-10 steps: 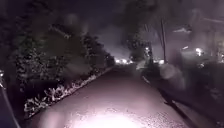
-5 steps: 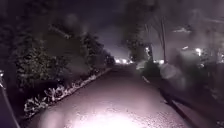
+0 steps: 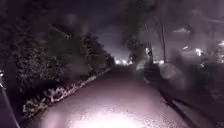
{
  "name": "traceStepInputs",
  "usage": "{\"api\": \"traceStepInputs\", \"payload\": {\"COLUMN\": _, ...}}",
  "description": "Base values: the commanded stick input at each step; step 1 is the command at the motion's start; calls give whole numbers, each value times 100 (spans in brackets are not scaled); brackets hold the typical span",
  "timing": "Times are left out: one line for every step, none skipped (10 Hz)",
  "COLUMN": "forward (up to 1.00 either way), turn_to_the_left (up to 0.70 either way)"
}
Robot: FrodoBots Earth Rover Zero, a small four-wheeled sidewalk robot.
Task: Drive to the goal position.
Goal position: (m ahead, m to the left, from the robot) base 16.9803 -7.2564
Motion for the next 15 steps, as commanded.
{"api": "traceStepInputs", "payload": {"forward": 50, "turn_to_the_left": 0}}
{"api": "traceStepInputs", "payload": {"forward": 50, "turn_to_the_left": 0}}
{"api": "traceStepInputs", "payload": {"forward": 50, "turn_to_the_left": -4}}
{"api": "traceStepInputs", "payload": {"forward": 50, "turn_to_the_left": -31}}
{"api": "traceStepInputs", "payload": {"forward": 50, "turn_to_the_left": -50}}
{"api": "traceStepInputs", "payload": {"forward": 50, "turn_to_the_left": -50}}
{"api": "traceStepInputs", "payload": {"forward": 50, "turn_to_the_left": -19}}
{"api": "traceStepInputs", "payload": {"forward": 50, "turn_to_the_left": 9}}
{"api": "traceStepInputs", "payload": {"forward": 50, "turn_to_the_left": 0}}
{"api": "traceStepInputs", "payload": {"forward": 50, "turn_to_the_left": 0}}
{"api": "traceStepInputs", "payload": {"forward": 50, "turn_to_the_left": 0}}
{"api": "traceStepInputs", "payload": {"forward": 50, "turn_to_the_left": 0}}
{"api": "traceStepInputs", "payload": {"forward": 50, "turn_to_the_left": 0}}
{"api": "traceStepInputs", "payload": {"forward": 50, "turn_to_the_left": 0}}
{"api": "traceStepInputs", "payload": {"forward": 50, "turn_to_the_left": 0}}
